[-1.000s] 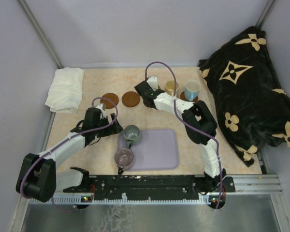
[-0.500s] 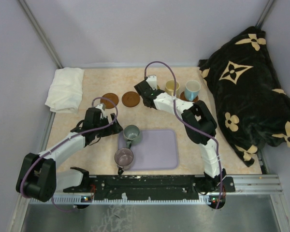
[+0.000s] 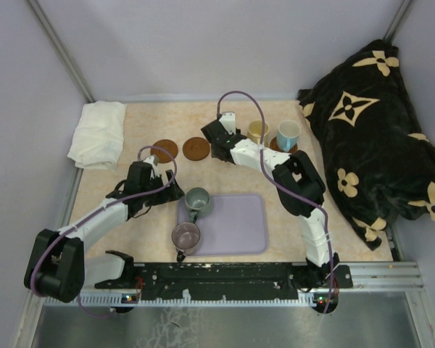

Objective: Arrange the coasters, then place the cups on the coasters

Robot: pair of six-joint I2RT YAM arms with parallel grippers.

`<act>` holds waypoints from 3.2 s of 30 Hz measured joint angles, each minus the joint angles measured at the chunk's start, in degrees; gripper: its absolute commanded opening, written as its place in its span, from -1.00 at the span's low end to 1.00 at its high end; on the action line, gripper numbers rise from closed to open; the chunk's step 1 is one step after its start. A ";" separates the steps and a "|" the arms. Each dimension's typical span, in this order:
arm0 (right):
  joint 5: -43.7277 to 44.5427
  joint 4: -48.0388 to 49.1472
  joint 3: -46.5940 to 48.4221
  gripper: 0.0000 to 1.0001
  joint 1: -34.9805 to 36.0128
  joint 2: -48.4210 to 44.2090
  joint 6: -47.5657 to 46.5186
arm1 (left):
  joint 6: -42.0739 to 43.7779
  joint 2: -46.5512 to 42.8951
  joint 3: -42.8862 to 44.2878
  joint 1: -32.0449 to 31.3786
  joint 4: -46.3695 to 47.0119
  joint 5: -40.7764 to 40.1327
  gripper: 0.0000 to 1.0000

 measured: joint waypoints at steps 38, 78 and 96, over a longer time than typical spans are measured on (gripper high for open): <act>7.19 2.51 -32.00 0.44 3.65 -44.63 1.42 | -1.73 -16.94 4.39 -16.44 -12.63 -7.58 0.99; 8.33 -2.56 -45.90 0.47 3.65 -60.46 8.13 | -9.14 5.11 13.84 -32.35 -23.06 -17.68 -0.45; 7.67 -2.25 -47.69 0.48 3.65 -60.94 8.46 | -10.03 9.33 16.57 -33.48 -21.90 -18.62 -1.00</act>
